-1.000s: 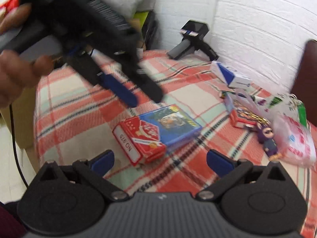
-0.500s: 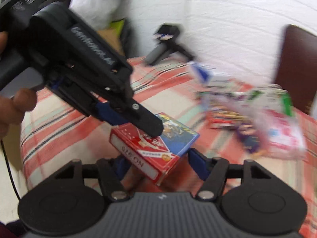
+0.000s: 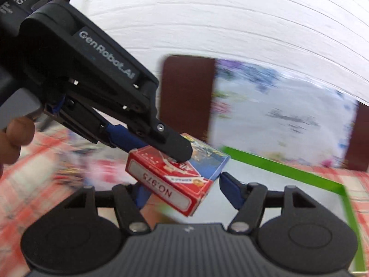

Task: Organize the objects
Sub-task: 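Lower the card box into the green box and open the left gripper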

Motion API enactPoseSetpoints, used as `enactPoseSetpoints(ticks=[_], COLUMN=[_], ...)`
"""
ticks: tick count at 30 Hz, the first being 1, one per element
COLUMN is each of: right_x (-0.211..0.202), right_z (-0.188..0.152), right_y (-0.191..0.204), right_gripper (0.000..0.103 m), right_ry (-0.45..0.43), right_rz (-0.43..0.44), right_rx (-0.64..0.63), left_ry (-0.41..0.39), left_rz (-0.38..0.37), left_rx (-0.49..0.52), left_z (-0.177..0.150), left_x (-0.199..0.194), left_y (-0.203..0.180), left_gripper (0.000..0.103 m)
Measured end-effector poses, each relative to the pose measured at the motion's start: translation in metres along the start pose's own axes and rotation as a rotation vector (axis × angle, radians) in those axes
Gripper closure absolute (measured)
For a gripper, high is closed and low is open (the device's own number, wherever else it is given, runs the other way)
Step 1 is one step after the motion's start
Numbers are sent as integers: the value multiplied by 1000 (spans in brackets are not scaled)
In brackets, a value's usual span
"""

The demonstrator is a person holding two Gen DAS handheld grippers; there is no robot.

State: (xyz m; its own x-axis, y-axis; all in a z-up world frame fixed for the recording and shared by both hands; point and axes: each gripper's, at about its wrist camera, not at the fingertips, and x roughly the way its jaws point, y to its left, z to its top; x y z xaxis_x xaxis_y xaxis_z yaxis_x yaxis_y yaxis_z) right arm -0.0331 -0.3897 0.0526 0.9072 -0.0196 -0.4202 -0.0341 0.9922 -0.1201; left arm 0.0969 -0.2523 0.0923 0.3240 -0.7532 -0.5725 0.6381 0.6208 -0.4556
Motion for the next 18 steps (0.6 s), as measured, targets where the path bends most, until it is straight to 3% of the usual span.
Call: enactPoseSetpoints(ticks=[1, 3, 6, 10, 14, 18], right_x=[9, 13, -5, -27, -46, -60], right_z=[-5, -16, -31, -41, -46, -34], right_y=[-8, -25, -52, -59, -57, -28], right_gripper=[0, 3, 3, 4, 16, 40], right_ry=[33, 65, 34, -26, -102, -159], right_rz=[-43, -95, -76, -93, -81, 23], right_rx=[1, 42, 174, 275, 359, 315], left_ry=[18, 62, 81, 36, -31, -17], left_rz=[48, 121, 112, 64, 168, 327], left_rx=[20, 30, 18, 50, 124, 55], left_z=[-1, -4, -11, -25, -52, -86], left_x=[16, 36, 32, -7, -50, -84], left_y=[-3, -3, 4, 12, 27, 76], left_gripper=[60, 61, 61, 60, 59, 59])
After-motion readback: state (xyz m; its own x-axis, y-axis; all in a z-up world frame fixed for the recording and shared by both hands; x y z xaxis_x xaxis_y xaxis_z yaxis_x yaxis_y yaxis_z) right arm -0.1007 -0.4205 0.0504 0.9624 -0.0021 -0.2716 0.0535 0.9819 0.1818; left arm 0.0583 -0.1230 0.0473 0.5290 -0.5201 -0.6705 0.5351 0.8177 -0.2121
